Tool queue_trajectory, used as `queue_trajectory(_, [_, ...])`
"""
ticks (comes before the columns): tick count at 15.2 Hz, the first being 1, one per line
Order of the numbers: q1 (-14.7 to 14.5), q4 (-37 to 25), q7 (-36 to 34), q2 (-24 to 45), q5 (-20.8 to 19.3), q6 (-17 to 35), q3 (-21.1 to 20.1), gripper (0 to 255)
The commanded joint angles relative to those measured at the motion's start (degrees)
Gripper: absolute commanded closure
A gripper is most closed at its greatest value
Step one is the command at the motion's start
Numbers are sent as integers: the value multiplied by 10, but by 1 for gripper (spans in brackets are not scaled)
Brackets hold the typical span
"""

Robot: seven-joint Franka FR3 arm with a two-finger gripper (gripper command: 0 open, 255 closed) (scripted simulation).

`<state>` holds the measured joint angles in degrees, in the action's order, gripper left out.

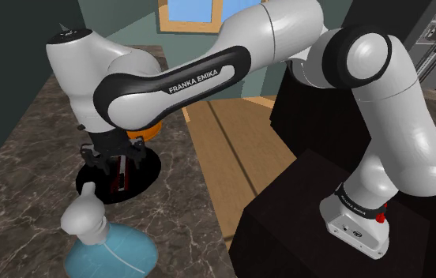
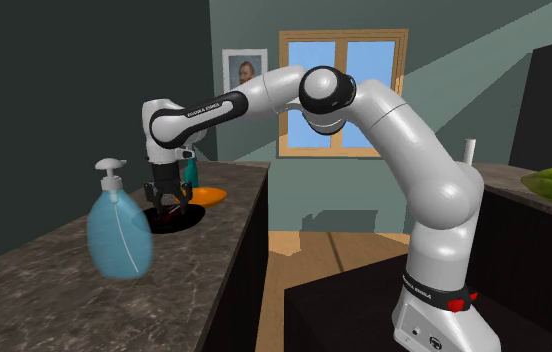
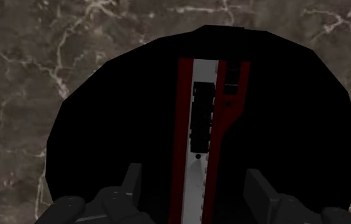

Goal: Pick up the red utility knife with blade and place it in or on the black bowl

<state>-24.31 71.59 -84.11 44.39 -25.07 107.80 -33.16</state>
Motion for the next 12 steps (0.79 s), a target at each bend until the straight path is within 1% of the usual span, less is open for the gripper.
queue_trajectory(1, [0,0,0,0,0,0,0,0])
queue_trajectory(4, [0,0,0,0,0,0,0,0])
queue_trajectory(8, [-9,-52,10,-15,10,-62,-6,0])
queue_trajectory(12, [-9,-52,10,-15,10,-62,-6,0])
